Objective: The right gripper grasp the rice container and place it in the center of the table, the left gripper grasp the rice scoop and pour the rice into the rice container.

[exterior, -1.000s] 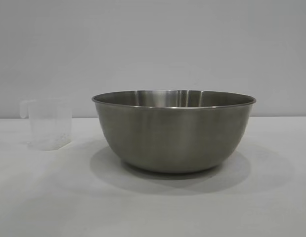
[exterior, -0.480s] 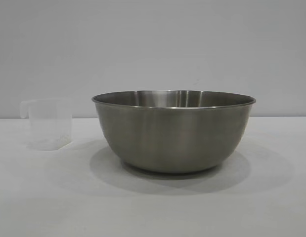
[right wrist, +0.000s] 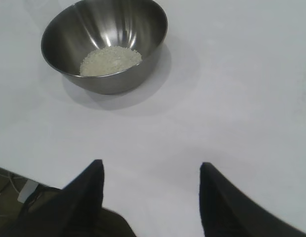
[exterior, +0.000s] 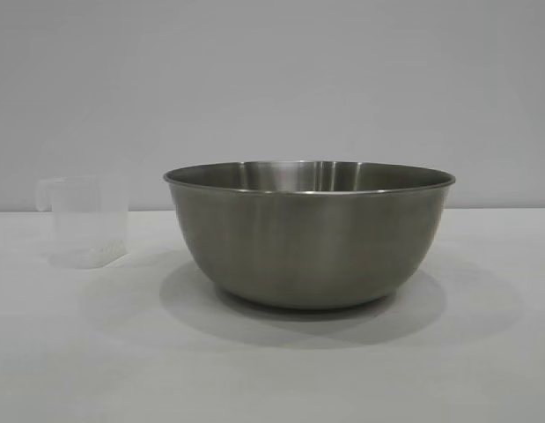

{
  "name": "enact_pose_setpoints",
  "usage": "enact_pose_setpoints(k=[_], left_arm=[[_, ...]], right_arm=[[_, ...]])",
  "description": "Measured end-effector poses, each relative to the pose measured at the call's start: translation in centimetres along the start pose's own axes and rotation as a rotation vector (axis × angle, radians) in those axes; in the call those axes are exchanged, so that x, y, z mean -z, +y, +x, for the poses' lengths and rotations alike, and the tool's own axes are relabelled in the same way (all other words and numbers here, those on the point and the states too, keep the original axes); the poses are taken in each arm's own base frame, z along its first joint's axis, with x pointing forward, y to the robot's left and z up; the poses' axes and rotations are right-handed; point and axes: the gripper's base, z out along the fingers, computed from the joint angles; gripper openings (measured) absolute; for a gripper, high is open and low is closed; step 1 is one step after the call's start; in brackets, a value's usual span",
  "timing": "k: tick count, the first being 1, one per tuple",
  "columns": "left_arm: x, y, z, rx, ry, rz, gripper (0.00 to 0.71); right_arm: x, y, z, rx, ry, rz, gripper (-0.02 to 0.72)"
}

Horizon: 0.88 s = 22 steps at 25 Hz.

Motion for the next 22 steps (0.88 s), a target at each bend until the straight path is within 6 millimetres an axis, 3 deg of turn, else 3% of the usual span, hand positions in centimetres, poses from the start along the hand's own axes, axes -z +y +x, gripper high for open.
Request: enact_pose_setpoints(k=[12, 22], left_arm=[[-0.05, -0.27, 0.11, 0.025, -0.001, 0.029, 0.207], [-0.05, -0.27, 0.11, 0.025, -0.001, 0.029, 0.207]], right_arm=[[0.00, 0.00, 0.00, 0.002, 0.000, 0.000, 0.362], [0.27, 0.29, 0.23, 0.136, -0.020, -0.037, 0.362]])
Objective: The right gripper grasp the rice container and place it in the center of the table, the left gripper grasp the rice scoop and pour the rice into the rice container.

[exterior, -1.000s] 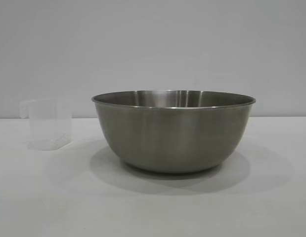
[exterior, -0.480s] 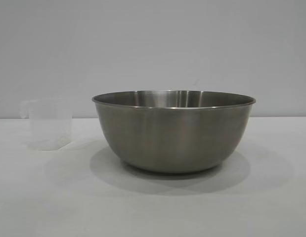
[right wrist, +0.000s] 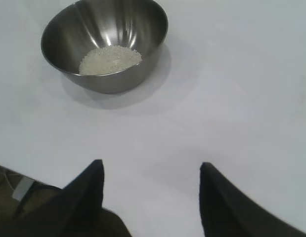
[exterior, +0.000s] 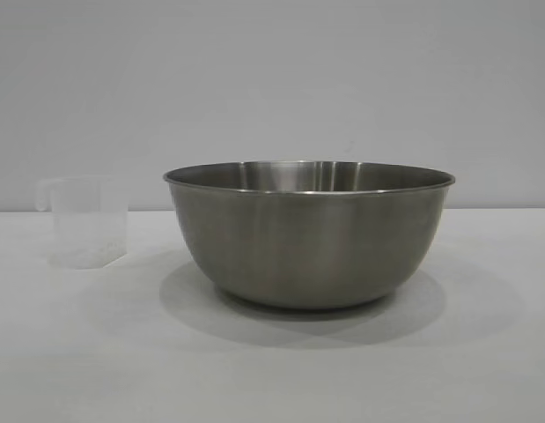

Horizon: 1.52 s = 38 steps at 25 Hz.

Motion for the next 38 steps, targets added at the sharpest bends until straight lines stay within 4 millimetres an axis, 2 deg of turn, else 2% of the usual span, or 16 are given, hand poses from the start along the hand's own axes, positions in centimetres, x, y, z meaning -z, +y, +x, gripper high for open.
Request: enact_pose_setpoints(k=[6, 26, 29, 35, 38], left_arm=[[0.00, 0.00, 0.00, 0.000, 0.000, 0.000, 0.207], [0.00, 0.02, 0.00, -0.001, 0.000, -0.001, 0.207], [-0.03, -0.01, -0.01, 0.019, 0.000, -0.037, 0.207], [-0.15, -0.13, -0.09, 0.101, 0.000, -0.178, 0.207], [-0.15, -0.13, -0.09, 0.104, 0.000, -0.182, 0.207]], right_arm=[[0.76, 0.04, 0.59, 0.010, -0.063, -0.003, 0.362], [0.75, 0.17, 0.60, 0.021, -0.061, -0.013, 0.362], [0.72, 0.24, 0.58, -0.015, -0.063, 0.043, 0.362], [0.54, 0.48, 0.47, -0.179, -0.070, 0.293, 0.362], [0.51, 0.51, 0.45, -0.200, -0.071, 0.326, 0.362]])
